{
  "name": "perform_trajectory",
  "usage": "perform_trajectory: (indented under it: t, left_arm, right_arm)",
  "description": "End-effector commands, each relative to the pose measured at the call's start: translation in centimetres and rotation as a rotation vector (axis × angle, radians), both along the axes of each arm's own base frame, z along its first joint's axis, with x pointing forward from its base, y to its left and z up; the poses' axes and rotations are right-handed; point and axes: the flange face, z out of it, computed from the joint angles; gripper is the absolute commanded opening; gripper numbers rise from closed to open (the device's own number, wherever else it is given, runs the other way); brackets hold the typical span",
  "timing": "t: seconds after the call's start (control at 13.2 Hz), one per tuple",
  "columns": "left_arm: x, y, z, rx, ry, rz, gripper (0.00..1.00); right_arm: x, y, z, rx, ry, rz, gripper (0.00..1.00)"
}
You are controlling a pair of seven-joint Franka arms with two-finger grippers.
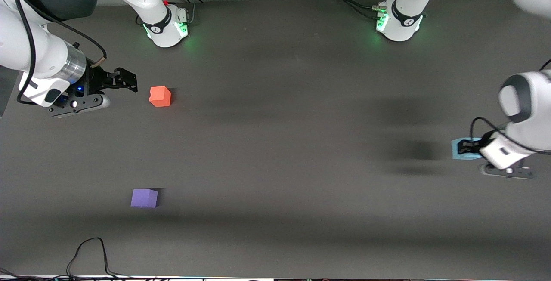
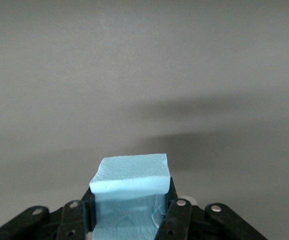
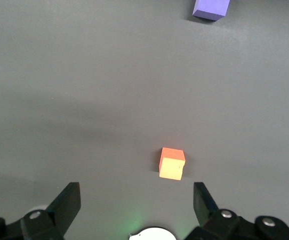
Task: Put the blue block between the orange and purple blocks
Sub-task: 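Carry the blue cube with the left gripper toward the table middle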
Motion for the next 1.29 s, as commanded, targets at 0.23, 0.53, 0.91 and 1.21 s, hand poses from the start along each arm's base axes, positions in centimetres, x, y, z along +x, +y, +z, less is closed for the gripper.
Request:
perform_trajectory:
  t: [0.23,0.53,0.91,1.21]
  left_arm:
    - [0.6,-13.2,7.8,0.023,0.042,0.091,0.46]
    - [-2.1,-31.8,7.4,0.052,-0.005,0.243,0.45]
    - [-8.2,-54.9,-1.0,0.022,-0.101,0.281,0.45]
    - [-13.8,-64.1,-11.7,0.024,-0.211,0.246,0.45]
  right_arm:
    - [0.2,0.1,0.2,0.007,-0.008,-0.016,1.0]
    - [0.2,0.1,0.2,0.006,-0.006,-0.016,1.0]
    - [0.1,0.1,0.3,0.007,-0.008,-0.016,1.0]
    - [0.2,0.0,0.2,0.006,-0.006,-0.017,1.0]
